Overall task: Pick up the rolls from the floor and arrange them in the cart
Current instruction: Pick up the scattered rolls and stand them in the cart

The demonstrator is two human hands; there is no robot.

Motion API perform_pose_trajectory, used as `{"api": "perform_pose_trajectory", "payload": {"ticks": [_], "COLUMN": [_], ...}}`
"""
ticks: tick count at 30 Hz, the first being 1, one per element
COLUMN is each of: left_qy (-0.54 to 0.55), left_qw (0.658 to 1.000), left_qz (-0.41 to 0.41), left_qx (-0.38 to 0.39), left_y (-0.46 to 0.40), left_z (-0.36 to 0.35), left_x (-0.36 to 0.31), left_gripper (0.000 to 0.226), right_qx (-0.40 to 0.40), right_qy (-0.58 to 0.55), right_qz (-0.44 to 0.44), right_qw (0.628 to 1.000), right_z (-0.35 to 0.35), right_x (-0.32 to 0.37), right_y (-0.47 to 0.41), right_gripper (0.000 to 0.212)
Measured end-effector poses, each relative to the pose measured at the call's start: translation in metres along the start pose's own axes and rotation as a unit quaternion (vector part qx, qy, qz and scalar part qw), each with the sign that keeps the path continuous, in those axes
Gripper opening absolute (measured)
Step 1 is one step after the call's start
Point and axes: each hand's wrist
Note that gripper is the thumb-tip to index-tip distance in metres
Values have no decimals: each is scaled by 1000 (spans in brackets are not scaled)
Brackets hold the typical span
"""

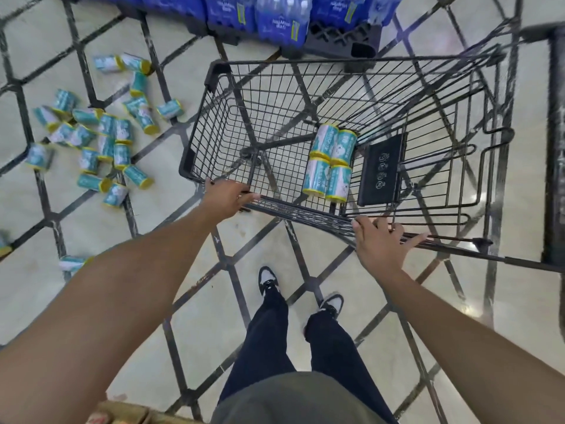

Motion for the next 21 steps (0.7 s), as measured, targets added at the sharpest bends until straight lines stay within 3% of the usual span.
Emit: {"api": "perform_pose_trajectory", "payload": {"ticks": [8, 15, 21], "left_qy": [1, -3, 11], "left_qw": [1000, 1000, 998], "left_qz": [3, 22, 1], "left_qx": [-12, -9, -55], "left_y": [-3, 0, 27], "left_z": [4, 10, 22], "left_x": [28, 36, 9], "left_gripper": [77, 61, 55], "right_qx": [7, 20, 83], "right_qy": [-1, -11, -10], "right_qz": [2, -2, 1], "right_qw": [1000, 1000, 997], "right_z": [3, 4, 29], "right_x": [26, 37, 44], "right_y": [-4, -4, -4], "right_gripper": [51, 50, 52]}}
Point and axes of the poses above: each hand's wrist, its own y-axis away from the middle knuckle, its own z-axis out of the back of the hand, x = y × z, and after that the axes turned 1 degree about -y, right-handed
